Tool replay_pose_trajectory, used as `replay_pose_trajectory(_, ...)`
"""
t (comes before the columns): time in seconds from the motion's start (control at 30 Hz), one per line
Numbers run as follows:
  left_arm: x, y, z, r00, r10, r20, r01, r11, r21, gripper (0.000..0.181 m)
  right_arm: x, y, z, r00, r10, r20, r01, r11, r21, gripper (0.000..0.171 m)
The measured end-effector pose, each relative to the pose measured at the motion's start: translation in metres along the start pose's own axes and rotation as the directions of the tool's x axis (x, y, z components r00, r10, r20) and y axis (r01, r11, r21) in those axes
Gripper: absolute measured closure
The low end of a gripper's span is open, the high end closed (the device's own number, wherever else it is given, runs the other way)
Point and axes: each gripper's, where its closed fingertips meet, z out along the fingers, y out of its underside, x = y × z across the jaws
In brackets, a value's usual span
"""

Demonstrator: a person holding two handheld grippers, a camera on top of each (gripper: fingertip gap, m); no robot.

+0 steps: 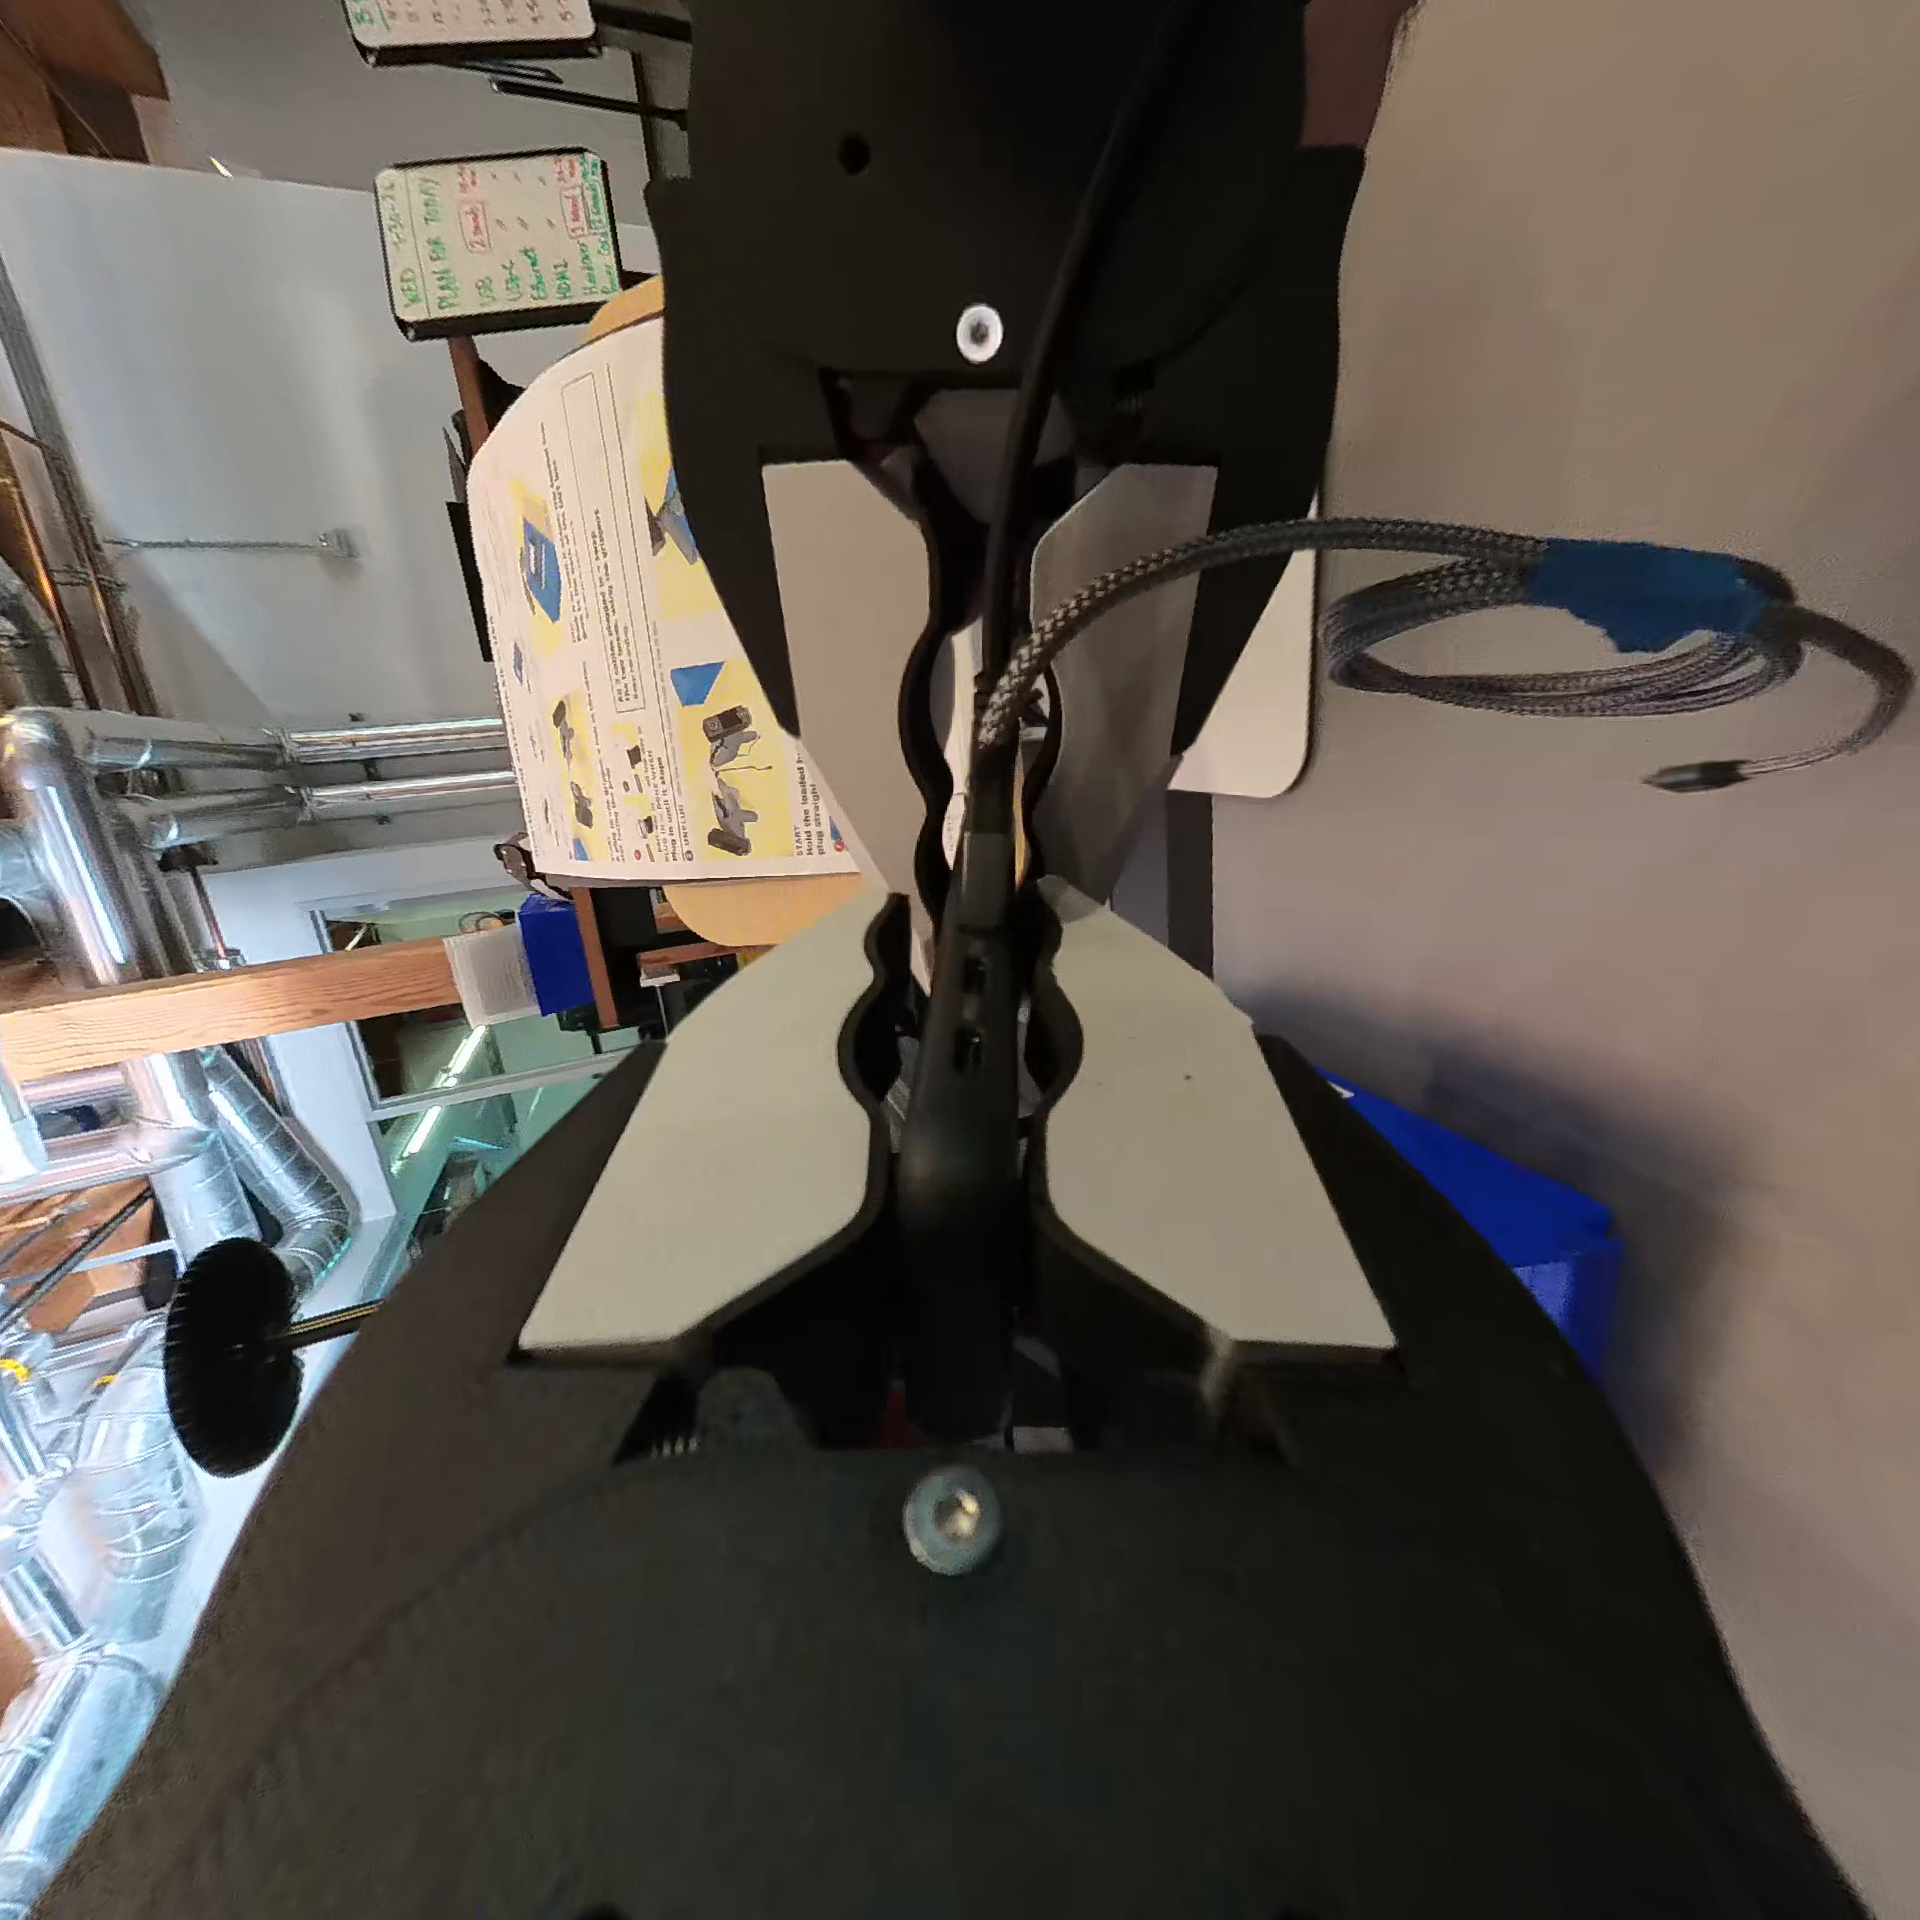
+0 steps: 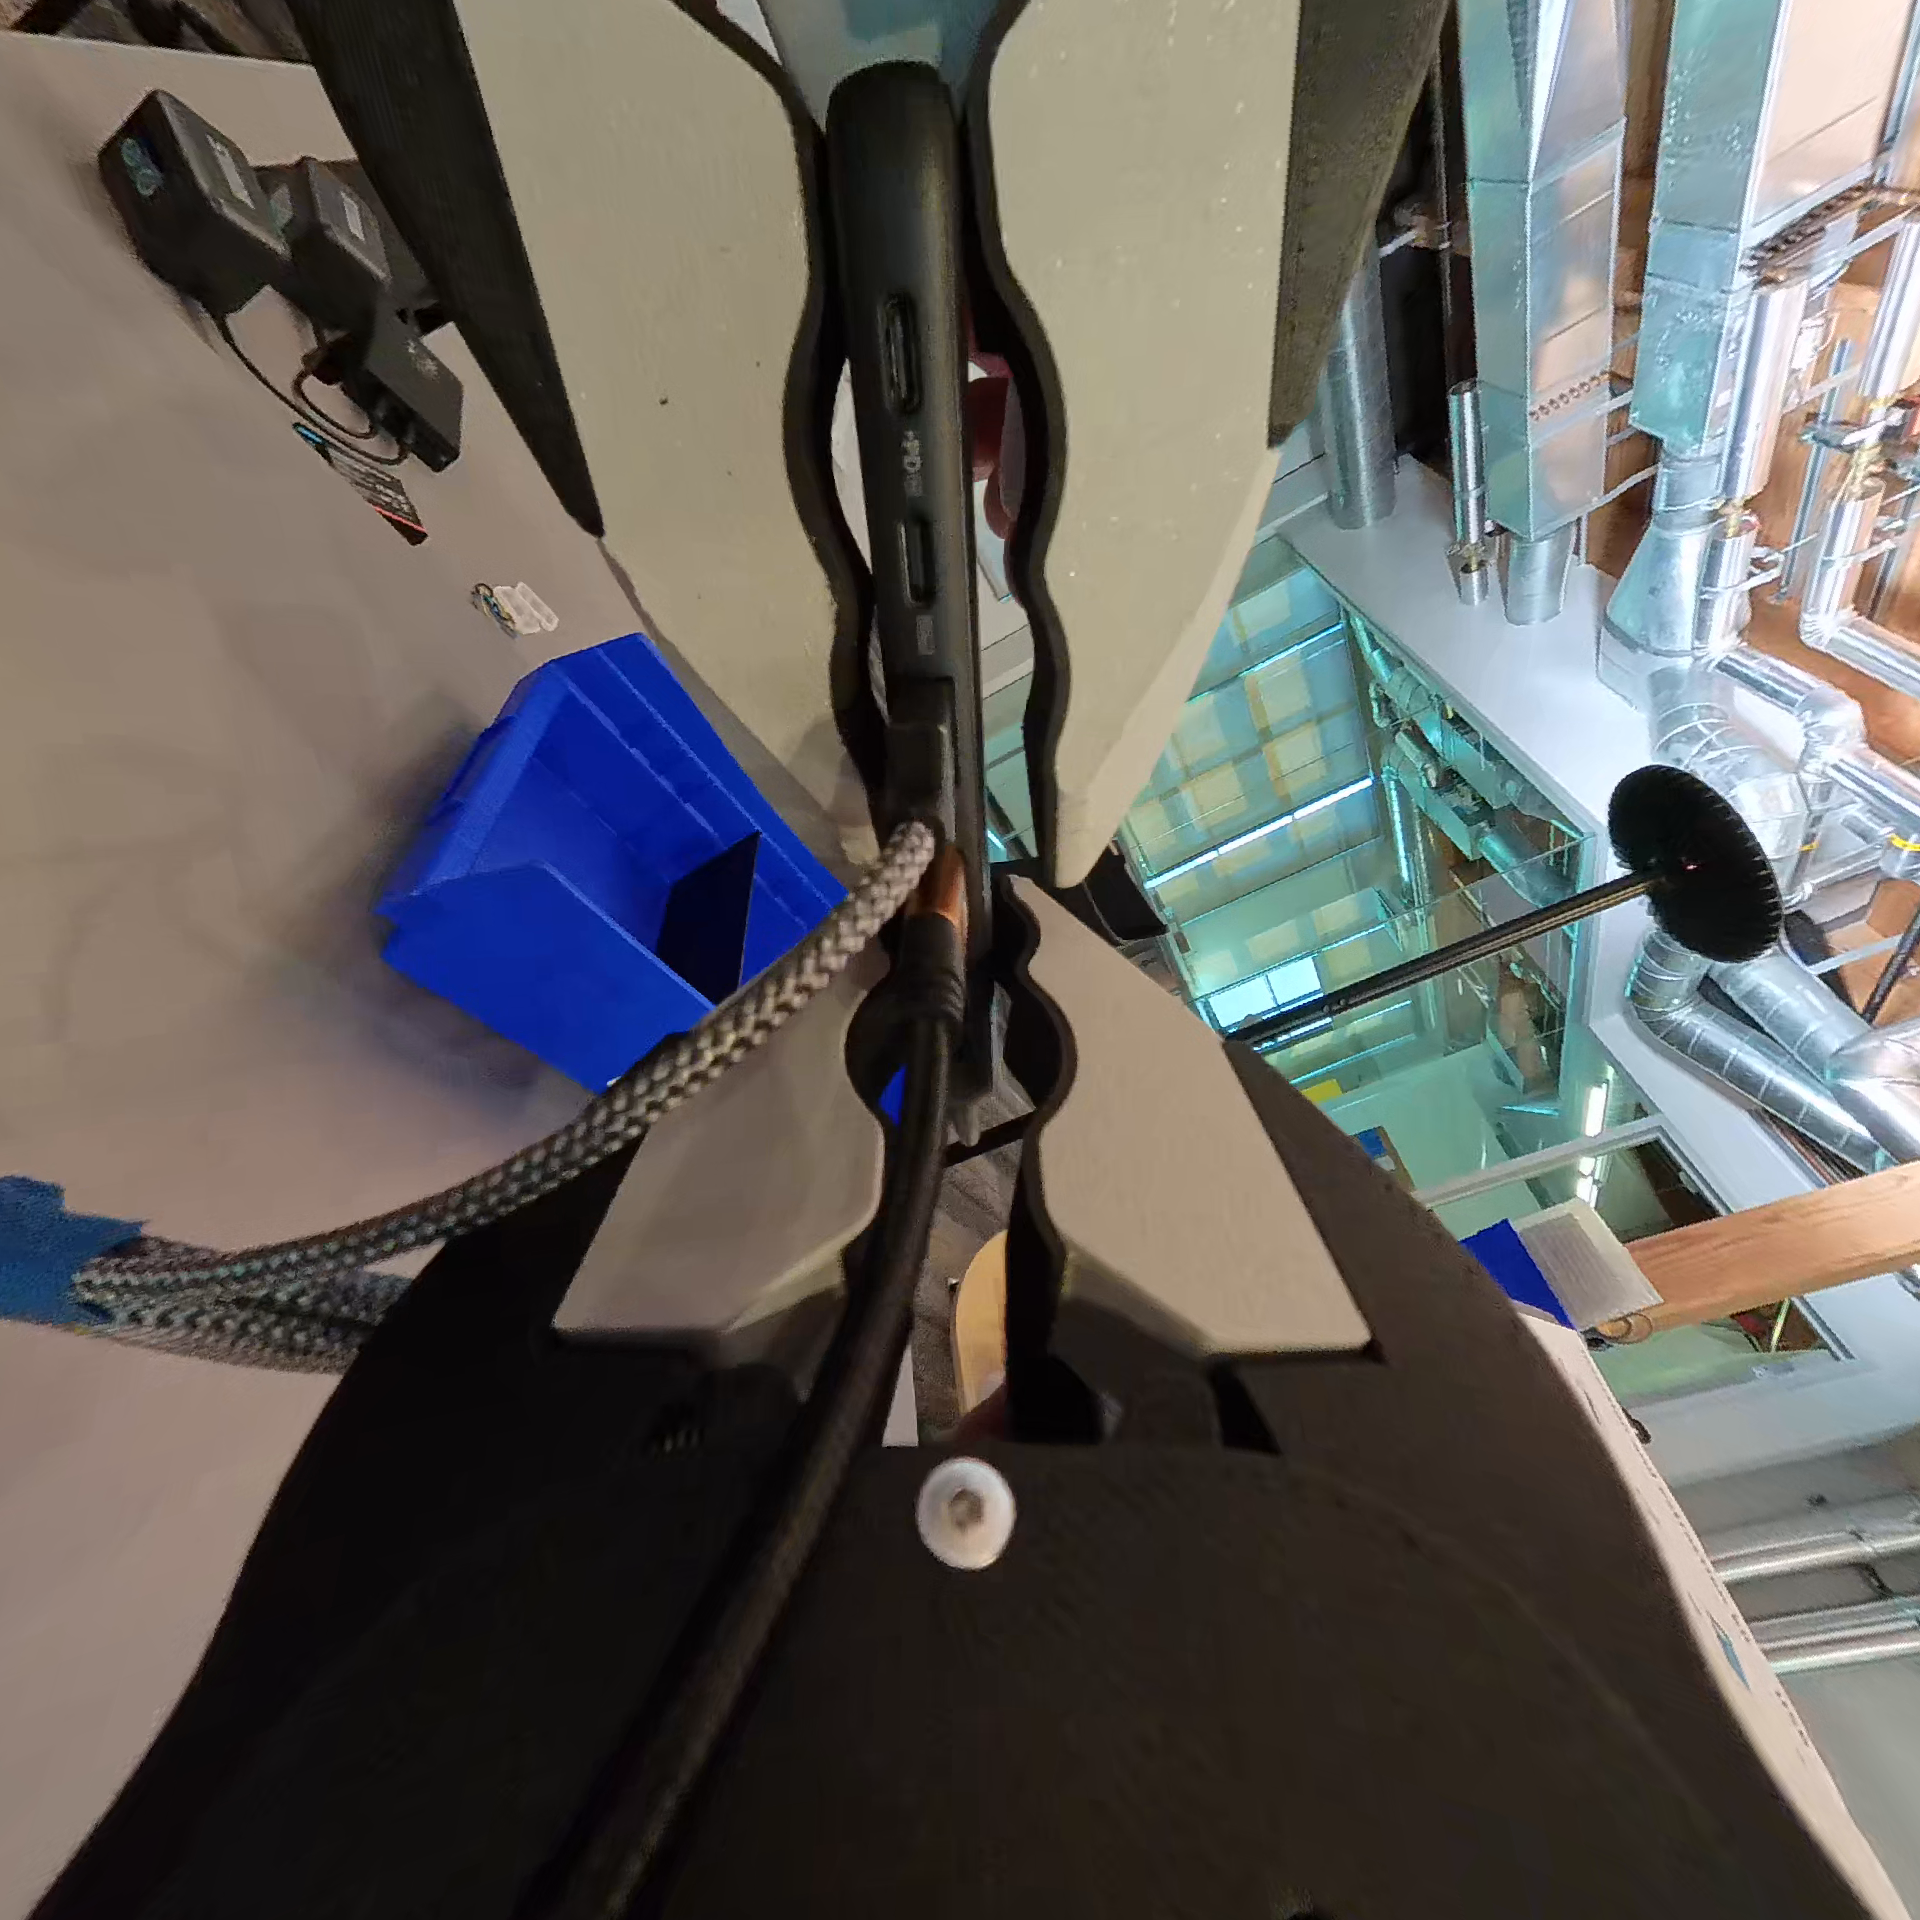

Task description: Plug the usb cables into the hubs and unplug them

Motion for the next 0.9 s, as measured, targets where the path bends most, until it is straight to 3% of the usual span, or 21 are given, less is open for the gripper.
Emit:
replay_pose_trajectory(0.1, -0.002, 0.005, 0.000, 1.000, -0.004, 0.010, 0.004, 1.000, -0.028, 0.161, 0.005, 0.001, 0.000, 1.000, 0.001, -0.031, -0.001, 1.000, -0.007, 0.159)
replay_pose_trajectory(0.17, -0.011, 0.012, 0.001, 0.998, 0.003, 0.068, 0.001, 0.998, -0.062, 0.162, 0.011, 0.008, -0.003, 0.999, 0.014, -0.050, -0.016, 0.999, -0.038, 0.136)
replay_pose_trajectory(0.3, -0.018, 0.034, 0.002, 0.995, -0.008, 0.102, 0.024, 0.987, -0.160, 0.161, 0.036, 0.034, -0.023, 0.990, 0.034, -0.138, -0.049, 0.993, -0.104, 0.146)
replay_pose_trajectory(0.4, -0.029, 0.050, 0.004, 0.982, 0.004, 0.187, 0.039, 0.974, -0.225, 0.161, 0.051, 0.040, -0.039, 0.971, 0.182, -0.157, -0.198, 0.976, -0.093, 0.151)
replay_pose_trajectory(0.53, -0.040, 0.059, 0.007, 0.952, 0.053, 0.301, 0.033, 0.961, -0.274, 0.161, 0.051, 0.011, -0.047, 0.850, 0.526, 0.035, -0.526, 0.843, 0.111, 0.154)
replay_pose_trajectory(0.67, -0.047, 0.065, 0.010, 0.915, 0.107, 0.388, 0.021, 0.950, -0.313, 0.161, 0.058, -0.022, -0.052, 0.717, 0.664, 0.211, -0.696, 0.667, 0.267, 0.155)
replay_pose_trajectory(0.8, -0.047, 0.065, 0.012, 0.892, 0.118, 0.436, 0.026, 0.951, -0.309, 0.161, 0.041, -0.016, -0.035, 0.719, 0.660, 0.218, -0.694, 0.700, 0.170, 0.157)
replay_pose_trajectory(0.9, -0.047, 0.059, 0.013, 0.878, 0.146, 0.457, 0.000, 0.952, -0.305, 0.161, 0.034, -0.016, -0.020, 0.693, 0.686, 0.224, -0.720, 0.677, 0.155, 0.152)
